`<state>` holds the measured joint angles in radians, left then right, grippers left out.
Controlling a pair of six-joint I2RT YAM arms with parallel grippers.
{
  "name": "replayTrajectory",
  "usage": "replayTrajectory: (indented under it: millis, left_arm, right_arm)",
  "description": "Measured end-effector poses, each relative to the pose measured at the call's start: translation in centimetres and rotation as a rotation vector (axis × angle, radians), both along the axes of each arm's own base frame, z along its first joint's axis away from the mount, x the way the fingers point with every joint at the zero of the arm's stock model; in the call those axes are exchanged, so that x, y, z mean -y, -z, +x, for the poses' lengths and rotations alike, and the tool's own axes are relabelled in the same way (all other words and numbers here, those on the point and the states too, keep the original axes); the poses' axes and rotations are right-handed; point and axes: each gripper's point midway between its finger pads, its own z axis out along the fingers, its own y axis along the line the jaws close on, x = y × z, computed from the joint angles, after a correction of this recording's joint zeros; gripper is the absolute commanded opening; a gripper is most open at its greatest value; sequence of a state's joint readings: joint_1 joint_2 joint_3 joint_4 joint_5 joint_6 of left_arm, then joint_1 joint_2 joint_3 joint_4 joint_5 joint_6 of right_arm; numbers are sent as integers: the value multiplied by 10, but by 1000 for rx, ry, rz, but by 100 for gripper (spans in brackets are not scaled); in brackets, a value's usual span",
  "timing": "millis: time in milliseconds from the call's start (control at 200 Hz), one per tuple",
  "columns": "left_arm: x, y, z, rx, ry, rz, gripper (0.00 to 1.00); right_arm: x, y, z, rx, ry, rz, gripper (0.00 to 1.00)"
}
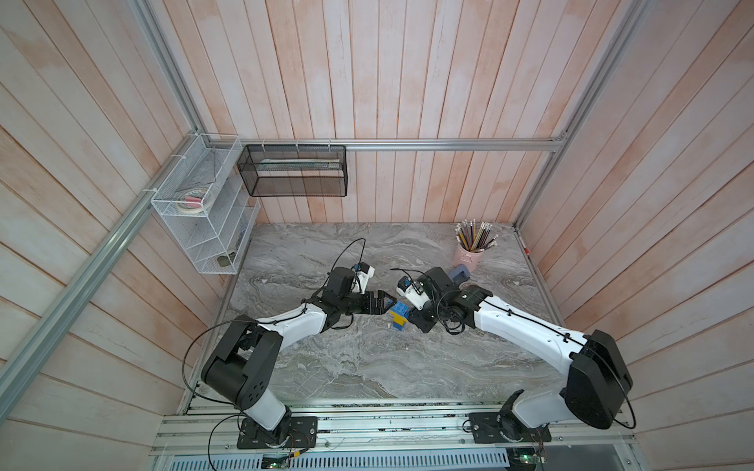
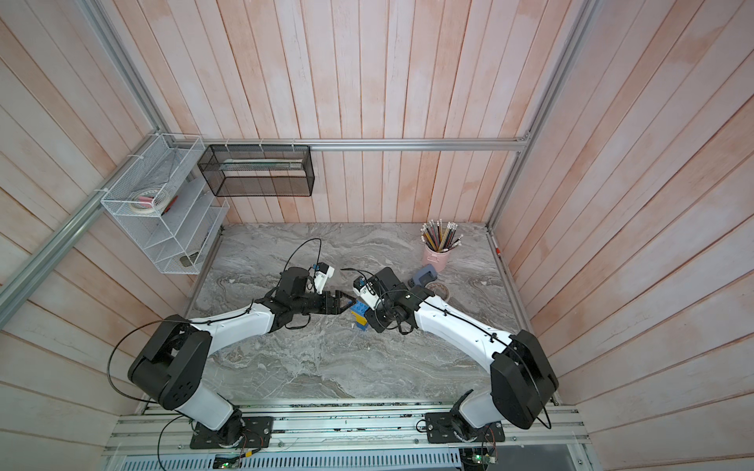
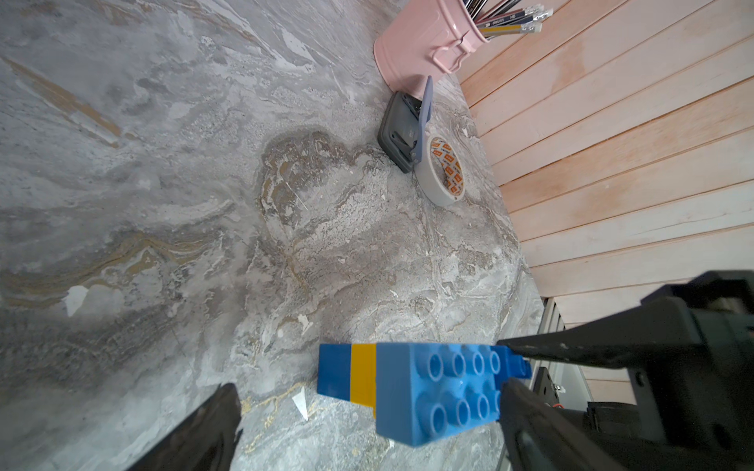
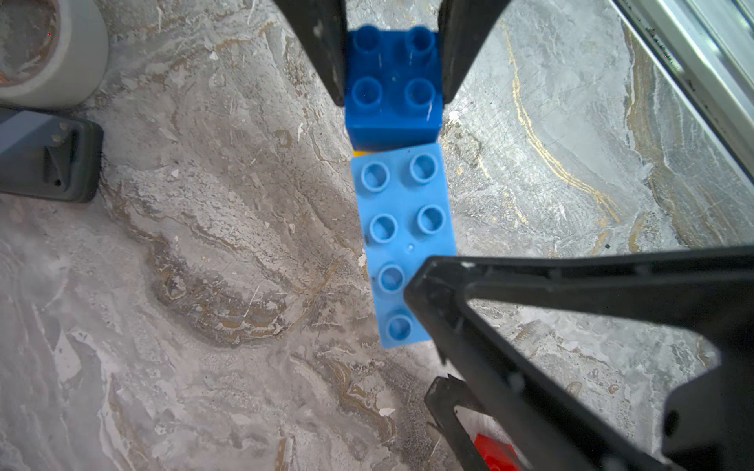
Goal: Assemble a spoon with lego
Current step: Assemble the lego brick with the lego brick.
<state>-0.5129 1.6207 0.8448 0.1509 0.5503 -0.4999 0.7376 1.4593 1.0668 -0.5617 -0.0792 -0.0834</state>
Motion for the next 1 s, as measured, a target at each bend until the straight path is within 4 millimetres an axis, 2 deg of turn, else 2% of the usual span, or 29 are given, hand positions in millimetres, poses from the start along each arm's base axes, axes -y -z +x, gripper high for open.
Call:
replayTrajectory:
  millis: [270,1000]
  left_arm:
    - [2,11,-2,-23,8,11,100]
    - [7,10,-2,-21,25,-1,98]
  right_arm:
    - [-2,1,1,-10,-2,-9,9]
    - [-7,3,5,-75,3,-50,9]
